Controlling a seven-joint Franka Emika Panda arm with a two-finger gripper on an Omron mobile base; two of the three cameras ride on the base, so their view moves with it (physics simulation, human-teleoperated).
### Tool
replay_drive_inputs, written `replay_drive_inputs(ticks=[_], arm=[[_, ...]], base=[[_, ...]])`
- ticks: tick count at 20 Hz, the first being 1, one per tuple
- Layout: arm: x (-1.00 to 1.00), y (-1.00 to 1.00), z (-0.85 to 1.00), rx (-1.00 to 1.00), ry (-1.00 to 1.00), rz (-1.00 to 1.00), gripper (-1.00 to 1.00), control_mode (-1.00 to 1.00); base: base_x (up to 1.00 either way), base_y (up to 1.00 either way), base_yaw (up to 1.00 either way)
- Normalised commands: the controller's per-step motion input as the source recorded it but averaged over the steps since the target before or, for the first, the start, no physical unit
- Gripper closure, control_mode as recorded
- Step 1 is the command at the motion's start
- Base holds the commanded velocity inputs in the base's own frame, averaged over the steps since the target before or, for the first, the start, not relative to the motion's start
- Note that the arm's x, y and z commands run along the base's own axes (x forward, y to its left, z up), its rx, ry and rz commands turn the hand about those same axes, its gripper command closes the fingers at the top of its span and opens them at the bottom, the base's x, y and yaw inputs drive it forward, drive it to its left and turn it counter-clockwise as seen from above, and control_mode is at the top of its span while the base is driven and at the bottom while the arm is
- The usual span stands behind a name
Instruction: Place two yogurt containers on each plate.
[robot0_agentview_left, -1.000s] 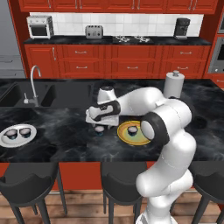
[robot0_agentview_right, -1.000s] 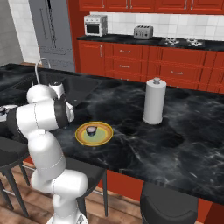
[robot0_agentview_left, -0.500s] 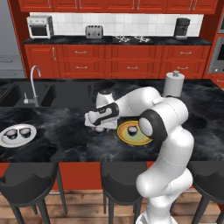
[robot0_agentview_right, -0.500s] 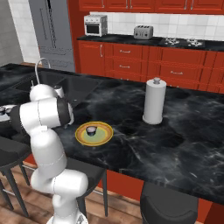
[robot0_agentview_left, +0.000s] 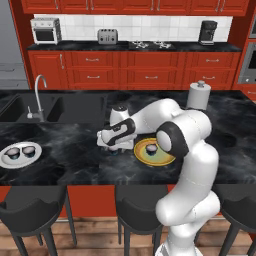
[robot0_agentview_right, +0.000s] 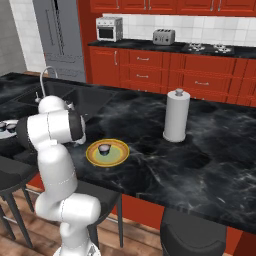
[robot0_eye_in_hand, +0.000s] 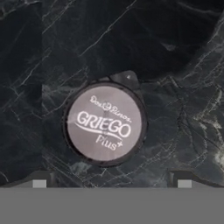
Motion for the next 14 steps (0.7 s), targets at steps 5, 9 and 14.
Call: replay_drive_inputs(ticks=[5, 9, 14], arm=[[0.24, 0.0, -0.1, 0.0, 0.0, 0.0, -1.0, -1.0], [0.2, 0.0, -0.18, 0.0, 0.0, 0.0, -1.0, -1.0], [0.18, 0.03, -0.21, 0.0, 0.0, 0.0, -1.0, -1.0]], base=[[0.0, 0.0, 0.0], [0.0, 0.0, 0.0], [0.0, 0.0, 0.0]])
